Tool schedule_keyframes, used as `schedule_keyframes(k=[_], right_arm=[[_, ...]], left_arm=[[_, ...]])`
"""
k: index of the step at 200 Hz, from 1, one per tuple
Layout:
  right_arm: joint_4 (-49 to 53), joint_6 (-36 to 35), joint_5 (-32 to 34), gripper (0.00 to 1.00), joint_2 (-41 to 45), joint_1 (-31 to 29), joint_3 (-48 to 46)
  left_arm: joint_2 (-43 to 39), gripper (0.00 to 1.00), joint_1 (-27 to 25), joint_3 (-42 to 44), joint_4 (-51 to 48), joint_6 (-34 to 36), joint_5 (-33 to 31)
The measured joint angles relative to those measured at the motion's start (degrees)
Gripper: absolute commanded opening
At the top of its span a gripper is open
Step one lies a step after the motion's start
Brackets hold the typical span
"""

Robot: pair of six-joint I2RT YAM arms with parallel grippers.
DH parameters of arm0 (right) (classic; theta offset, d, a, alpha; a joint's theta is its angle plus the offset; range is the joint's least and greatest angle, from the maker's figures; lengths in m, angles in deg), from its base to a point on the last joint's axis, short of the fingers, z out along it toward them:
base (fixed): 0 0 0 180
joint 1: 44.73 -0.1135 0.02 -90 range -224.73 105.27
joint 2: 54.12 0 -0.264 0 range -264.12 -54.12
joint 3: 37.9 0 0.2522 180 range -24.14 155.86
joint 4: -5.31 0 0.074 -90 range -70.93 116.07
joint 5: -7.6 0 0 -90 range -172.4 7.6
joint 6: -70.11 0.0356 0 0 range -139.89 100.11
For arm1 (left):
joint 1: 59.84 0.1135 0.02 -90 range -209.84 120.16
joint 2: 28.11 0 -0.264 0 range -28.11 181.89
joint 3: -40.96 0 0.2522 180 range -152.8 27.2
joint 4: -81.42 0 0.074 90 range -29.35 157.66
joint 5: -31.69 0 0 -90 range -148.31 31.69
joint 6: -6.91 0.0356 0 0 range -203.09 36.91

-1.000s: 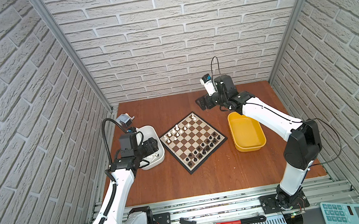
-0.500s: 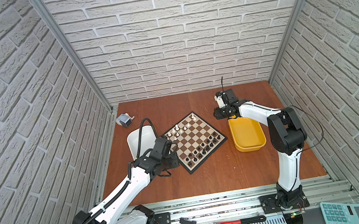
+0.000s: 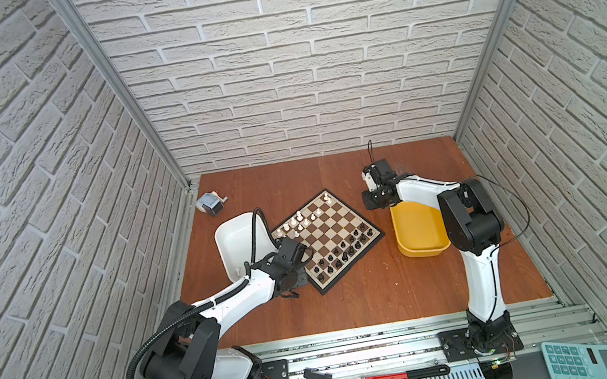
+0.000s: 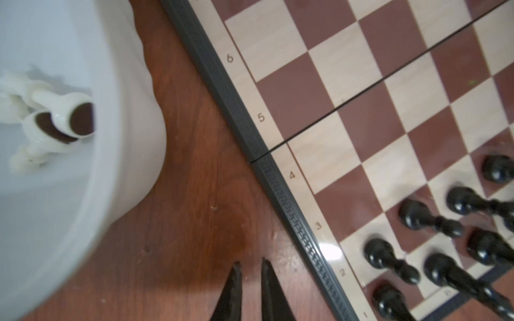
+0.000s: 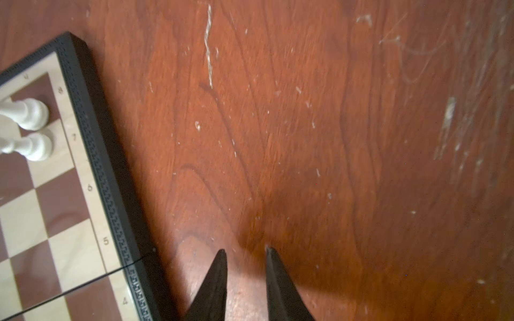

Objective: Set up the chess pieces on the board
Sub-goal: 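Grasp the chessboard edges nearest each gripper with both grippers, then pull the chessboard toward the robot with both grippers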

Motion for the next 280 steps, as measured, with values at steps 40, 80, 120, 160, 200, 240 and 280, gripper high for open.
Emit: schedule_keyframes(k=[40, 80, 120, 160, 200, 240, 280], right_arm=[[-0.5, -1.8, -1.6, 0.22, 2.9, -1.2, -4.7], [0.3, -3.1, -2.3, 0.21, 7.4, -1.8, -10.4], [0.1, -3.0, -2.3, 0.2, 12.2, -1.6, -16.7], [0.5, -2.7, -2.2, 0.19, 17.0, -1.3, -23.1], [1.7, -1.7, -1.4, 0.19, 23.2, -1.1, -29.9], [3.6, 0.4, -0.3, 0.19, 31.0, -1.1, -36.9], [5.6, 3.1, 1.2, 0.19, 38.0, -1.1, -41.9]], left_arm=[[3.7, 0.17, -0.3, 0.0, 4.7, 0.9, -1.2], [5.2, 0.19, -1.2, 0.0, 7.0, 2.8, -3.1], [6.1, 0.22, -2.9, 0.0, 7.5, 5.1, -6.0], [7.0, 0.23, -6.1, 0.0, 8.3, 6.3, -9.9], [7.2, 0.22, -10.6, 0.7, 9.0, 5.9, -12.3], [6.9, 0.22, -15.0, 1.6, 9.8, 4.2, -14.1], [6.6, 0.22, -19.4, 2.1, 9.7, 2.3, -15.4]])
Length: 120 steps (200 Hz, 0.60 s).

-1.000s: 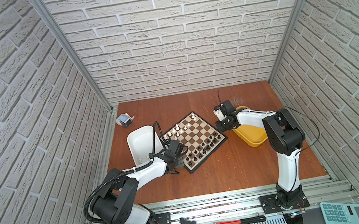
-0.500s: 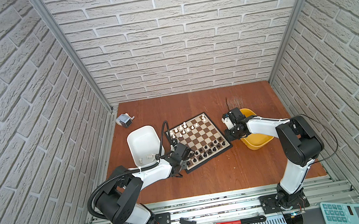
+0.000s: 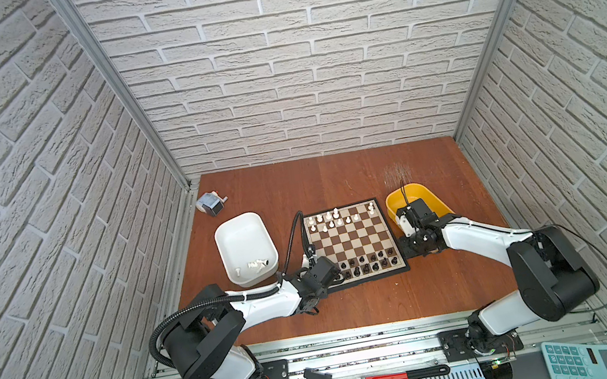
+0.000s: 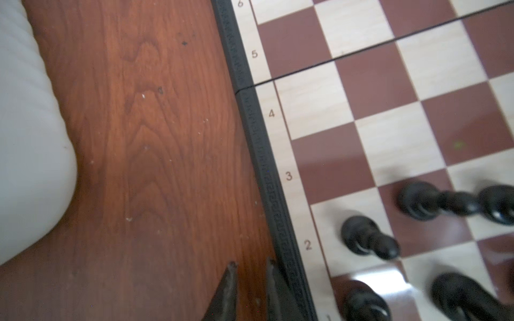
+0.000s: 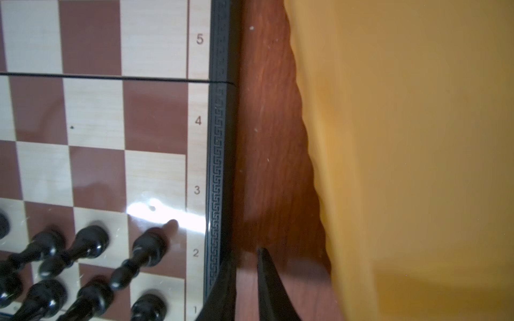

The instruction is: Set up the chess pieces on the board

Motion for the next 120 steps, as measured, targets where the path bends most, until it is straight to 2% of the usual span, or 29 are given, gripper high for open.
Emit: schedule_keyframes(k=[42, 59, 89, 107, 120], right_arm=[[0.1, 3.4, -2.6, 0.21, 5.9, -2.0, -0.1], [0.5, 4.2, -1.4, 0.21, 6.8, -1.9, 1.3], [0.7, 4.7, 0.9, 0.21, 8.1, -1.9, 5.6], [0.5, 4.1, 0.8, 0.21, 8.2, -1.9, 8.9], [0.0, 3.4, 0.1, 0.22, 7.6, -1.9, 11.2]], left_arm=[[-1.2, 0.2, -2.5, -0.5, 0.5, -3.0, 5.6], [-3.2, 0.19, 0.6, -1.6, -4.1, -4.5, 6.1], [-8.0, 0.18, 7.5, -7.7, -13.6, -3.8, 2.9], [-8.6, 0.17, 8.6, -13.5, -15.5, -1.5, 2.0], [-8.2, 0.11, 9.0, -17.1, -14.6, 0.7, 3.4]])
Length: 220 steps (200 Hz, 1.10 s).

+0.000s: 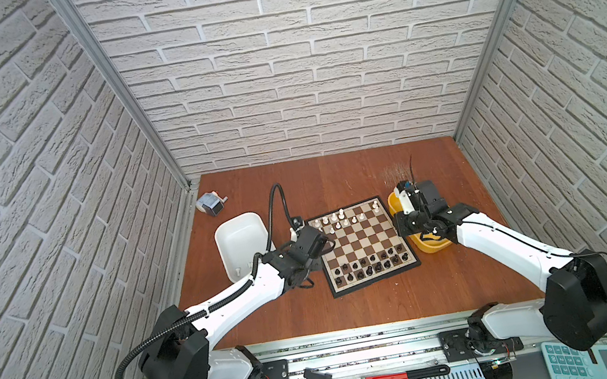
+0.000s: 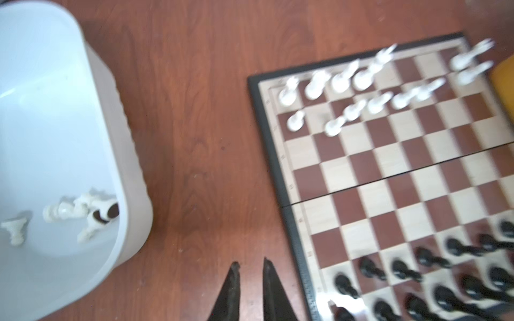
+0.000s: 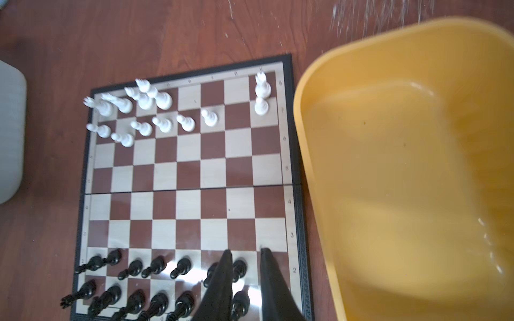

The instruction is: Set up the chess pieces on the board

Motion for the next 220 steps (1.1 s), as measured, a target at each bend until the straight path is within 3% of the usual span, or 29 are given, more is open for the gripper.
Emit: schedule_keyframes(k=[25, 64, 103, 220], right_arm=[[-2.8, -1.0, -2.6, 0.23, -1.6, -0.1, 3.0], [-6.0, -1.9, -6.6, 0.24, -4.7, -0.3, 5.8], [-7.1, -2.4, -8.6, 0.23, -5.0, -1.0, 6.3], [-7.1, -3.4, -9.1, 0.21, -5.0, -1.1, 6.3]], left_arm=[[3.8, 0.0, 0.9, -2.9, 5.0, 2.6, 6.2], [15.6, 0.0, 3.9, -3.8, 10.7, 3.8, 16.2], [20.6, 0.0, 7.0, -4.7, 15.0, 3.3, 23.0], [28.7, 0.0, 9.7, -11.7, 18.7, 3.3, 29.4]])
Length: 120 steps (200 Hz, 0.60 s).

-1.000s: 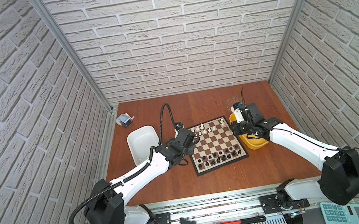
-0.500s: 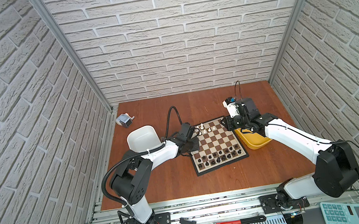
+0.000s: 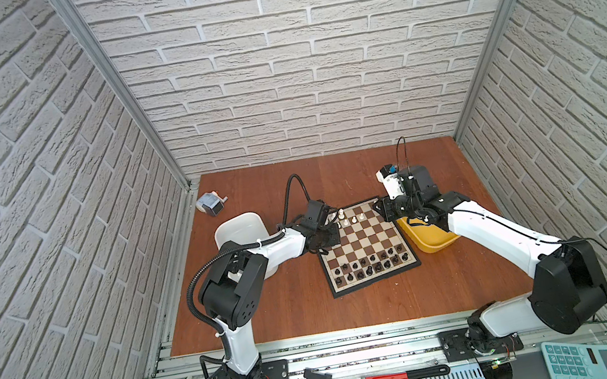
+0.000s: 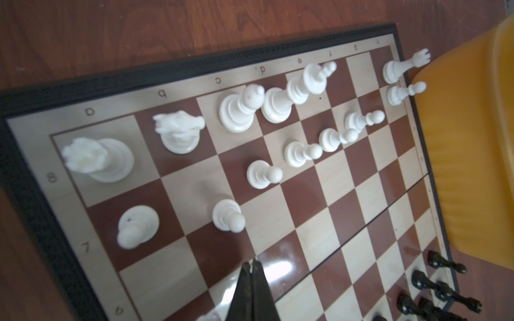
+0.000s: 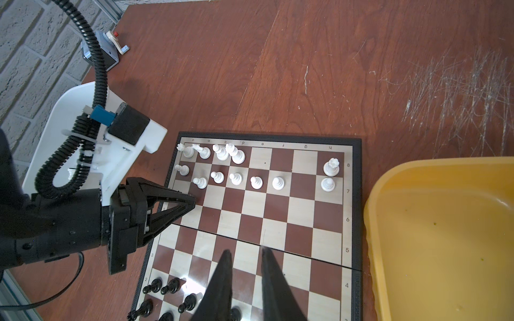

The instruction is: Set up the chess pieces on the board

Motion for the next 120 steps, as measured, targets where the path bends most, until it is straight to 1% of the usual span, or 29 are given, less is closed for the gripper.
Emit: schedule_keyframes(k=[120], right_arm=[[0.1, -1.0, -0.1, 0.2, 0.0, 0.0, 0.0]], left_arm=[[2.2, 0.0, 1.9, -1.1, 1.6, -1.2, -0.2]])
